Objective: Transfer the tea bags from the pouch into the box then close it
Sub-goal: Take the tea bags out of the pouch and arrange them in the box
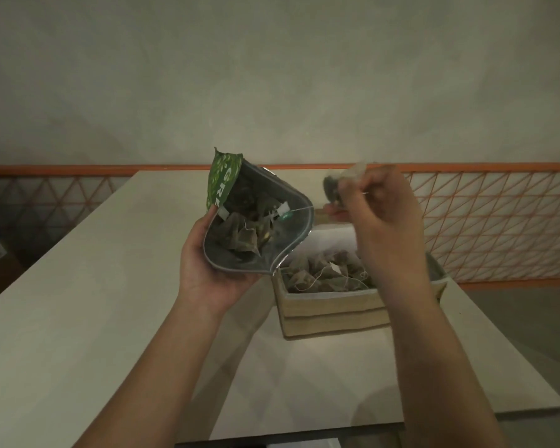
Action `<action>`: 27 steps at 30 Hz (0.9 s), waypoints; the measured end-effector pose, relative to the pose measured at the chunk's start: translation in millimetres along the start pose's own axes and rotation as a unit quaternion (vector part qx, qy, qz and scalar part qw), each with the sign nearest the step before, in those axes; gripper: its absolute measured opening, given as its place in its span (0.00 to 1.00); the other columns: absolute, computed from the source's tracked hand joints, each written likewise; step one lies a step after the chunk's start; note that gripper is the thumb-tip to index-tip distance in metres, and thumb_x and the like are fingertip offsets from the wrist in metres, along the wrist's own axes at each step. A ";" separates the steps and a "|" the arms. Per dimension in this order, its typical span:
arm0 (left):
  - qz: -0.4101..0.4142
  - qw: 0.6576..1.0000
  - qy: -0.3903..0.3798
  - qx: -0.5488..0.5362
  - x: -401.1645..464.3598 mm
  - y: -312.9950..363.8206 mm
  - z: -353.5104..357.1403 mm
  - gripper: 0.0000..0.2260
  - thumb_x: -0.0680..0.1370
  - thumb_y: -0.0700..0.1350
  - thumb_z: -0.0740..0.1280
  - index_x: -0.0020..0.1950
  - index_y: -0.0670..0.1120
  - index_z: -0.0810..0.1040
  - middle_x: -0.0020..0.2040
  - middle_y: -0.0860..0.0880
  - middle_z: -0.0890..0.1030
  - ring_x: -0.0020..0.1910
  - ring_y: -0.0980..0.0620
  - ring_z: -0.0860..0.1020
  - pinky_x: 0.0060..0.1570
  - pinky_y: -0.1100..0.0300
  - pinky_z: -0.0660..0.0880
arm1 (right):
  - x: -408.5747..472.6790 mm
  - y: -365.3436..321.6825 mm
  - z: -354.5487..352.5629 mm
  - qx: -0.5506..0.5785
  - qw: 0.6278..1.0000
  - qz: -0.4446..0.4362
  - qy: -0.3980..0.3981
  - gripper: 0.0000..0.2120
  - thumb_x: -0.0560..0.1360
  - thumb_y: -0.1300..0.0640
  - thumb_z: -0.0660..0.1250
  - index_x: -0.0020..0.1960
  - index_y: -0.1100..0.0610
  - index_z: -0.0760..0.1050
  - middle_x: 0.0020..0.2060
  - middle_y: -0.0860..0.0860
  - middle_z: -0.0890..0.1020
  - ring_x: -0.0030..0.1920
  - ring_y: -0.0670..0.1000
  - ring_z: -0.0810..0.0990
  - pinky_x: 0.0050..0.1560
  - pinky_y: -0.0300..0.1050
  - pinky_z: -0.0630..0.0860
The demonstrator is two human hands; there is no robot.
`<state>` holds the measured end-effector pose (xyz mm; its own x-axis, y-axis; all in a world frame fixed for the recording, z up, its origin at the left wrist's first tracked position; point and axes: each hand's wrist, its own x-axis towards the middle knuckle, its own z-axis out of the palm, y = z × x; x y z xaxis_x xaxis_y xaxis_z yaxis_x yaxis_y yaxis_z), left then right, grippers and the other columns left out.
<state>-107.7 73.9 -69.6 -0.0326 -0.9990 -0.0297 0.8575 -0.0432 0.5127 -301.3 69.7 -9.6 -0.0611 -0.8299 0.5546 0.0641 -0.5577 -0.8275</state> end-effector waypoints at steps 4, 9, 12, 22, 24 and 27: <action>0.004 1.000 0.010 0.010 -1.1 -2.5 1.0 0.22 0.81 0.58 0.59 0.57 0.46 0.86 0.64 0.41 0.81 0.57 0.39 0.82 0.54 0.45 0.80 | 6.1 5.5 -20.8 0.019 0.997 0.005 0.070 0.08 0.78 0.61 0.67 0.43 0.55 0.70 0.40 0.55 0.79 0.40 0.54 0.82 0.44 0.54 0.82; 0.006 1.000 0.008 0.013 -1.3 -3.2 2.8 0.22 0.81 0.57 0.58 0.54 0.46 0.87 0.61 0.42 0.82 0.56 0.40 0.82 0.56 0.48 0.79 | 2.0 8.2 -32.3 0.078 0.977 -0.033 0.195 0.08 0.81 0.62 0.61 0.44 0.54 0.67 0.42 0.52 0.74 0.42 0.55 0.78 0.39 0.42 0.78; 0.009 1.000 0.003 0.008 -1.3 -3.7 2.7 0.21 0.80 0.57 0.59 0.55 0.45 0.86 0.62 0.41 0.82 0.55 0.40 0.83 0.52 0.47 0.81 | 4.0 12.8 -38.3 0.050 0.971 -0.065 0.226 0.08 0.80 0.62 0.62 0.45 0.53 0.66 0.42 0.54 0.74 0.42 0.58 0.77 0.38 0.42 0.77; 0.016 1.000 0.008 0.012 -0.3 -4.6 3.2 0.22 0.81 0.58 0.59 0.55 0.45 0.87 0.61 0.41 0.82 0.54 0.39 0.83 0.54 0.46 0.80 | -8.1 55.4 -28.8 -0.282 0.952 0.093 -0.069 0.12 0.78 0.57 0.66 0.61 0.48 0.76 0.47 0.46 0.80 0.40 0.41 0.78 0.33 0.29 0.70; 0.016 1.000 0.009 0.014 -0.3 -4.5 3.5 0.22 0.81 0.58 0.59 0.55 0.45 0.87 0.61 0.41 0.83 0.53 0.39 0.84 0.53 0.45 0.81 | -11.5 59.4 -25.0 -0.297 0.948 0.079 -0.082 0.12 0.79 0.55 0.65 0.62 0.48 0.77 0.52 0.46 0.79 0.48 0.45 0.79 0.40 0.27 0.72; 0.012 1.000 0.007 0.014 -1.5 -5.2 4.2 0.23 0.81 0.57 0.59 0.53 0.44 0.87 0.59 0.41 0.83 0.52 0.39 0.84 0.52 0.45 0.81 | -16.7 56.1 -15.9 -0.252 0.966 0.037 -0.049 0.12 0.78 0.48 0.63 0.57 0.49 0.80 0.52 0.41 0.77 0.59 0.52 0.76 0.58 0.49 0.76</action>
<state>-114.3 75.7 -68.6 -0.0045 -0.9996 -0.0287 0.8428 -0.0193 0.5379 -312.5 52.5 -66.7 0.0208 -0.8780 0.4782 -0.4292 -0.4398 -0.7889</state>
